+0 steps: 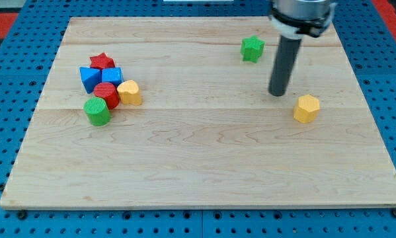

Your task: Push the yellow hexagon downwards

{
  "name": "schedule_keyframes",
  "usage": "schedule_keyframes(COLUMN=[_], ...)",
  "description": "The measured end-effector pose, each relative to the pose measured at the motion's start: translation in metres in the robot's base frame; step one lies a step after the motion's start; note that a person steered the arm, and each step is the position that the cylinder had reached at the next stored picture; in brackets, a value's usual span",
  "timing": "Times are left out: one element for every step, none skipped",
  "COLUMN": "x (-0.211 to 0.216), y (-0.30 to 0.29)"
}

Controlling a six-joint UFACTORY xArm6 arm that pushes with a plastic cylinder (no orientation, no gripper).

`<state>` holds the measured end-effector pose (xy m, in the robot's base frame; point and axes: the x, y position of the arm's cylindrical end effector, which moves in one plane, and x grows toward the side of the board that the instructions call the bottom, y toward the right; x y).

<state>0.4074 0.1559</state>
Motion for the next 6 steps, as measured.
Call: schedule_keyframes(x=[0.0,0.014,0.032,0.044,0.063,0.068], y=[0.022,0.015,0.019,0.025,0.026,0.02])
